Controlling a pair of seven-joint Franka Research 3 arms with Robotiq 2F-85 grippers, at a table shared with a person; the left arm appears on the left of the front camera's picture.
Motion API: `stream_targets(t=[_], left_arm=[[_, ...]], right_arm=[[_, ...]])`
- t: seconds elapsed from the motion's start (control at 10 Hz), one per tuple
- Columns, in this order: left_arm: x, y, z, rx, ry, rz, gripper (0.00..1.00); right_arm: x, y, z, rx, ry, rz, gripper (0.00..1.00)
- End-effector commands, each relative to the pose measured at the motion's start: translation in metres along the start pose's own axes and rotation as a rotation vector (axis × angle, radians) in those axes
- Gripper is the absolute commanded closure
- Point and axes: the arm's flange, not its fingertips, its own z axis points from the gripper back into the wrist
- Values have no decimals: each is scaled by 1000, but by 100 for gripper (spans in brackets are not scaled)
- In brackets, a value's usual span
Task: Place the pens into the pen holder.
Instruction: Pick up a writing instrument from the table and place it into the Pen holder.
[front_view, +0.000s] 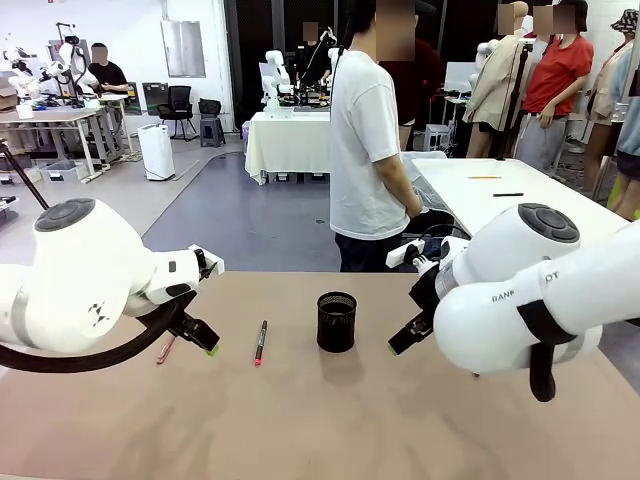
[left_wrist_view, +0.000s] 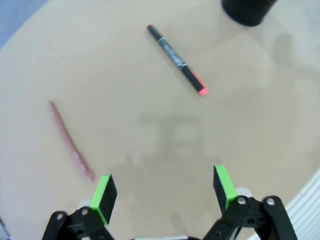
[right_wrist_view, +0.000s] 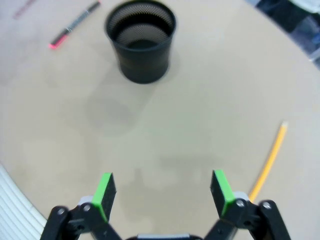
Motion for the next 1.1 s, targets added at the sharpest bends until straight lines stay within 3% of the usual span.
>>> stream_targets(t=[0.0,0.4,0.8,1.0], left_arm=[[7,20,17,-89,-9,15,0],[25,31,59,-231,-105,-97,0],[61,71,118,-228,-171,-151,0],[75,87,150,-189,-214,-185,0]], right_arm=[[3,-30,13,102,-23,13,0],[30,-47,59,196,-77,48,0],[67,-95,126,273,-37,158,0],[74,-108,151,280,-65,190,0]])
